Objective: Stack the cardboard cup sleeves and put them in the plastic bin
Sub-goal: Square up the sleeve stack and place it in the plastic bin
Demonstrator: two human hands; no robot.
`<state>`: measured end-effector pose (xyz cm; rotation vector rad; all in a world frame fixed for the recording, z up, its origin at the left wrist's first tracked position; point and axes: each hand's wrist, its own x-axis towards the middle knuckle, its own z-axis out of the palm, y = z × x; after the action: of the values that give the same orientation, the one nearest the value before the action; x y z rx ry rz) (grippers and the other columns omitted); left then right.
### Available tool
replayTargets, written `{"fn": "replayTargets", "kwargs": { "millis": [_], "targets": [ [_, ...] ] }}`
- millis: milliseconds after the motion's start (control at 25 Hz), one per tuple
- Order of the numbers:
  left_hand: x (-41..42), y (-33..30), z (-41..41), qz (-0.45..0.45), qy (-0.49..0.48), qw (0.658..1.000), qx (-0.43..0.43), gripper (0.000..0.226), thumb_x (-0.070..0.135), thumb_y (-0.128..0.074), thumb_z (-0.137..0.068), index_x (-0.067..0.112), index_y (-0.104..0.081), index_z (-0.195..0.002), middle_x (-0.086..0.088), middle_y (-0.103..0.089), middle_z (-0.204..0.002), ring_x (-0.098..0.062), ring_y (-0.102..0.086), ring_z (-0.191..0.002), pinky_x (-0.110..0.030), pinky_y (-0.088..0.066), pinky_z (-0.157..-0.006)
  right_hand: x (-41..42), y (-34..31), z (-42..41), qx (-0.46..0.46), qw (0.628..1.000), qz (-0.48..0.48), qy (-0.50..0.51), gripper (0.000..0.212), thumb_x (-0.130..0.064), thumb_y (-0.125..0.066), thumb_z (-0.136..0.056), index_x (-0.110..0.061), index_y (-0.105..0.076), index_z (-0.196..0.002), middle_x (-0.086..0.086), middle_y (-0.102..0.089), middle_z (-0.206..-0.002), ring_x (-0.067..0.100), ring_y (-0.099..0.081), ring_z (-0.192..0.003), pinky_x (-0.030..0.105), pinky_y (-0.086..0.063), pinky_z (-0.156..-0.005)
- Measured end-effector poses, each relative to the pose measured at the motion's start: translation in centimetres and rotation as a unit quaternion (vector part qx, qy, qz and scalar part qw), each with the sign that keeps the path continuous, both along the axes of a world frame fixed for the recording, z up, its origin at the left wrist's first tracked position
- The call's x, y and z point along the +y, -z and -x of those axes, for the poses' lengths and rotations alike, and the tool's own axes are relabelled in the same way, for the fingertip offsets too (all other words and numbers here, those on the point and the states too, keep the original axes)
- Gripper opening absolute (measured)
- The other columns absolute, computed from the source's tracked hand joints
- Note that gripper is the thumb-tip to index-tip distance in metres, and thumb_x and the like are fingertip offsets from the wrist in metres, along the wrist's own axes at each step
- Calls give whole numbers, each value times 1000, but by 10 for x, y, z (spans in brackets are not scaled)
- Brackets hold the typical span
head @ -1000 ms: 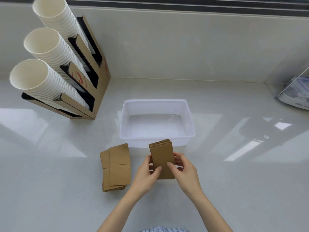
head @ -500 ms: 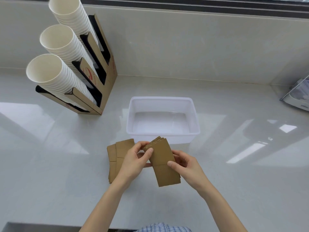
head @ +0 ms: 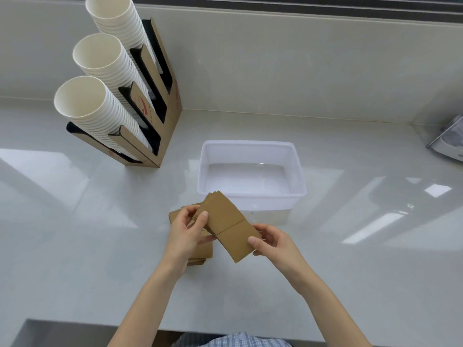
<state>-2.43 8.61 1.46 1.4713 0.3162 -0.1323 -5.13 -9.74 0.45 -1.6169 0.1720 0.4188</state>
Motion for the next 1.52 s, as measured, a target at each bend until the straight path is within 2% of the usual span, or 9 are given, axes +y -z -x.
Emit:
{"fn": "replayTargets", "kwargs": {
  "millis": [160,280,440,720,920,1040,1320,1400,1520],
  "targets": [
    [14,2,-1,-48,0,999,-3,16,12,-49,-90,6,-53,-104,-2,-56,-90,-11,-57,-79,-16,-57,-53,14,4,-1,11,1000,20,-20,24,-18,-59,-85,-18,-60,-109,-3,-67,-97,12,-61,-80,20,-51,-73],
    [24,4,-3,-103,-7,995,3,8,13,-51,-89,14,-56,-95,-1,-58,-88,-13,-56,-76,-13,-54,-55,26,6,-4,25,999,31,-32,24,-18,-57,-85,-19,-56,-109,-1,-64,-95,12,-60,-78,18,-51,-70],
    [40,12,-8,-179,-16,983,23,7,20,-55,-86,24,-59,-90,-2,-63,-89,-22,-57,-83,-38,-49,-82,45,8,-9,42,995,50,-69,20,-18,-55,-85,-25,-51,-104,2,-60,-89,12,-58,-78,18,-49,-69],
    [50,19,-23,-259,6,965,46,25,21,-54,-86,14,-59,-109,-14,-61,-110,-29,-59,-98,-41,-49,-91,60,12,-23,60,985,135,-93,27,-23,-53,-84,-20,-51,-112,-2,-57,-91,15,-56,-85,33,-50,-86],
    [47,25,-31,-312,6,949,39,31,19,-51,-87,12,-58,-117,-7,-52,-109,-21,-51,-92,-29,-40,-83,69,11,-27,46,972,194,-123,32,-24,-49,-86,-13,-51,-116,2,-54,-100,15,-53,-86,19,-43,-64],
    [48,27,-35,-345,7,938,36,33,17,-50,-88,12,-56,-120,-9,-50,-114,-22,-47,-102,-26,-35,-85,73,12,-31,54,969,198,-135,33,-26,-49,-86,-13,-51,-116,0,-54,-95,13,-51,-83,16,-41,-61],
    [49,29,-36,-318,5,947,35,34,18,-49,-89,12,-54,-122,-12,-48,-126,-26,-43,-117,-31,-37,-94,74,12,-34,76,970,184,-142,37,-31,-52,-86,-15,-49,-118,-3,-54,-91,12,-53,-84,23,-44,-73],
    [50,30,-34,-299,-10,953,45,38,22,-50,-89,14,-48,-127,-12,-44,-132,-26,-41,-122,-37,-36,-101,74,9,-35,94,972,161,-141,46,-37,-52,-87,-16,-43,-127,-2,-53,-102,12,-52,-91,20,-44,-73],
    [55,32,-29,-239,-29,965,106,52,31,-50,-88,17,-35,-135,-10,-35,-142,-25,-32,-131,-42,-31,-107,76,7,-44,138,977,122,-111,62,-45,-47,-88,-16,-28,-140,4,-47,-130,16,-48,-110,23,-39,-86]
  ]
}}
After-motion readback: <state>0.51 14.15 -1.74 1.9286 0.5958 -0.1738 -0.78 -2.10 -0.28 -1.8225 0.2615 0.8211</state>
